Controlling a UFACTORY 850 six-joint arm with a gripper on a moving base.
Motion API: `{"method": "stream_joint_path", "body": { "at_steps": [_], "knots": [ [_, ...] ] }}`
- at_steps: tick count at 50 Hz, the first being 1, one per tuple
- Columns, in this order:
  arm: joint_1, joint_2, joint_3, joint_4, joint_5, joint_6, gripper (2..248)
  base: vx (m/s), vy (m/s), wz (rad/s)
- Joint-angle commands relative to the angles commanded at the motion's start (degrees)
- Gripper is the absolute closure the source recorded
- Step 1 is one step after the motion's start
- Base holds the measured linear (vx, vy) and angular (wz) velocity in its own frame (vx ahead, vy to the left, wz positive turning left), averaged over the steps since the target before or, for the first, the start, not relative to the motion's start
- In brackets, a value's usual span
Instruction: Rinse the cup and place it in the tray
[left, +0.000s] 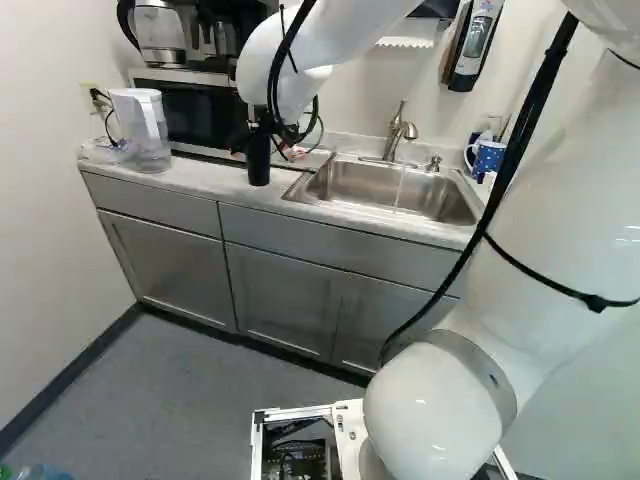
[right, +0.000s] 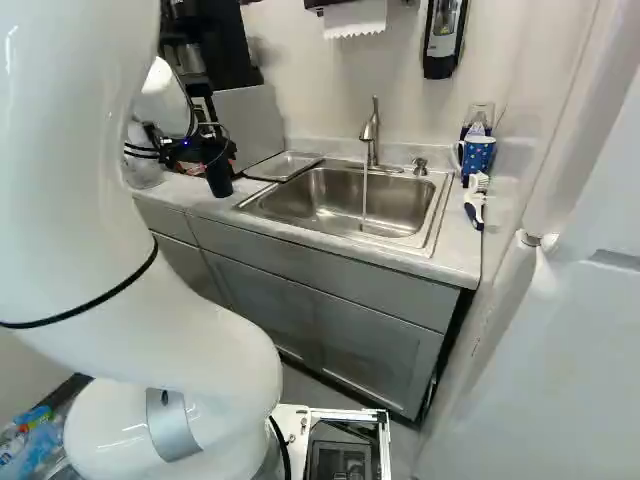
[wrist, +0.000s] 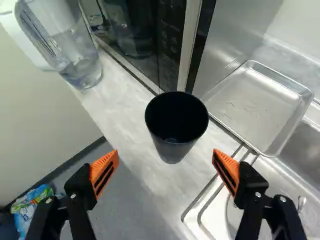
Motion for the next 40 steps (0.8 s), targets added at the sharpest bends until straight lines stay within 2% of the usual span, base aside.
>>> {"method": "stream_joint_path", "body": {
  "at_steps": [40],
  "knots": [
    [0.69,2.29,2.64,0.00,10.43,0.00,3,0.000,0.000,0.000]
  ]
}}
